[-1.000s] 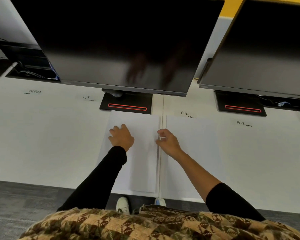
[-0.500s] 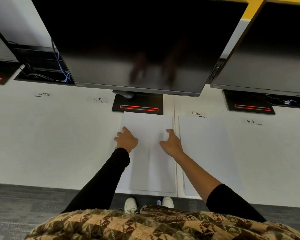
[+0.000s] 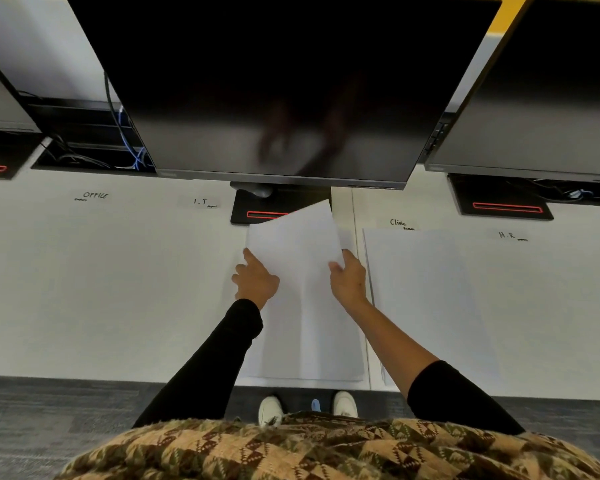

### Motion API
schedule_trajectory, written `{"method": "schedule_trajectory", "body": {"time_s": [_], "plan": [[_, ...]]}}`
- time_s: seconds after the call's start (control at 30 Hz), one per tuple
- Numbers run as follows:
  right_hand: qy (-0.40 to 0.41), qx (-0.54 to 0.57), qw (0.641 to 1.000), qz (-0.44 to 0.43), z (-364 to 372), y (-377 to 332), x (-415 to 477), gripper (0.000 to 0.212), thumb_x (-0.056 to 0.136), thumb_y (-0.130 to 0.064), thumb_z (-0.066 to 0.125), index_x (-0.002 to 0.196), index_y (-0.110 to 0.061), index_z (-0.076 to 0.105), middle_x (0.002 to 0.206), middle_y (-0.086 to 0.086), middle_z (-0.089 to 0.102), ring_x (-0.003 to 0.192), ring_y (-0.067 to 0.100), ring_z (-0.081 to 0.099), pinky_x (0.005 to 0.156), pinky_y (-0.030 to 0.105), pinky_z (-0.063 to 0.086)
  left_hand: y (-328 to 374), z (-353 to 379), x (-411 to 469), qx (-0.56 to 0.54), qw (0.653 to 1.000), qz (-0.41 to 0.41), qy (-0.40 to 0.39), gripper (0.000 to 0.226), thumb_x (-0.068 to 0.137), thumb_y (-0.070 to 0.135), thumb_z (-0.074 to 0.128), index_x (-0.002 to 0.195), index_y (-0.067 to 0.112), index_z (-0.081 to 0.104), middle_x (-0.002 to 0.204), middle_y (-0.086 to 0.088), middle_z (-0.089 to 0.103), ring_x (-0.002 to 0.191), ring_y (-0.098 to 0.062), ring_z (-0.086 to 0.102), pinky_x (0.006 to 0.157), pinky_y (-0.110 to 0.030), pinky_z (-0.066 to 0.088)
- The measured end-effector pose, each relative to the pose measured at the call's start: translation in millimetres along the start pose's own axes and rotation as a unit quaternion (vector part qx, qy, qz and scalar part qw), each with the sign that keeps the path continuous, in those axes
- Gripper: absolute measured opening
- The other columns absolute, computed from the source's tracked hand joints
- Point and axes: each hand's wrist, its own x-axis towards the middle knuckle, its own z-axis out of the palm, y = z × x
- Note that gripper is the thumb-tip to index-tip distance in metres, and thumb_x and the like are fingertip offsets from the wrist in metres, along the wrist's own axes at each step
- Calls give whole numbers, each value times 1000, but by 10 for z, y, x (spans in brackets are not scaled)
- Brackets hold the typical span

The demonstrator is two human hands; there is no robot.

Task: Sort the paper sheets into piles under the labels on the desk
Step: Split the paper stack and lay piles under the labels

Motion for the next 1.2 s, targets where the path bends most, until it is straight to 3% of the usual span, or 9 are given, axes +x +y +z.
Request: {"method": "schedule_trajectory", "body": {"time_s": [0.1,0.17,0.27,0.47,0.6,0.7,0.87,1.07,1.2], "plan": [[18,54,996,-64,-63,-201,-41,36,95,-9,48,130,0,49,130,14,55,121,28,52,99,29,43,-48,-212,87,-131,990,43,7,108,75,19,77,150,11,-1,147,-19,28,135,-35,31,112,-42,30],[36,90,988,-118,-139,-398,-71,35,94,-7,49,128,3,50,126,14,57,118,27,55,97,28,46,-33,-392,81,-274,955,110,15,106,70,12,81,148,13,9,145,-12,36,131,-28,41,110,-40,36],[79,179,956,-217,-309,-754,-164,28,93,-1,48,120,4,53,110,5,59,101,14,58,83,6,47,116,-669,-24,-374,904,203,45,77,76,3,74,140,13,31,125,-4,53,110,-20,56,97,-33,47],[155,273,906,-284,-443,-947,-241,15,96,-3,45,109,-9,49,97,-15,56,87,-17,57,76,5,47,425,-911,-272,-410,836,315,185,37,82,6,68,114,9,50,106,1,61,89,-4,62,73,-13,53],[153,267,922,-235,-354,-661,-202,19,96,-7,47,114,-3,49,99,-13,56,86,-19,56,74,4,47,254,-710,-220,-341,880,286,168,27,83,12,67,107,9,55,101,0,61,87,-13,60,79,-25,53],[153,245,936,-200,-331,-426,-176,11,95,-10,49,105,-7,51,86,-14,55,72,-17,55,65,3,46,102,-533,-177,-310,905,243,163,10,86,12,63,95,9,60,90,-4,62,84,-18,56,83,-37,51],[194,251,931,-180,-556,-429,-58,2,93,-7,52,92,-8,51,74,-12,50,60,-15,49,60,2,41,297,-471,-306,-302,899,271,164,6,87,8,61,90,13,58,87,-2,62,82,-18,57,74,-21,48],[249,240,927,-144,-1085,-267,196,2,94,-9,50,94,-9,51,81,-6,53,71,0,50,63,7,45,695,-175,-466,-276,919,280,40,12,88,7,61,97,12,56,98,-5,63,92,-21,61,87,-36,51],[285,178,938,-83,-1393,83,288,20,94,-11,49,111,-4,56,95,0,55,76,6,53,70,19,45,826,274,-597,-215,944,249,-1,18,88,8,61,105,5,58,91,-3,59,79,-17,58,72,-30,49]]}}
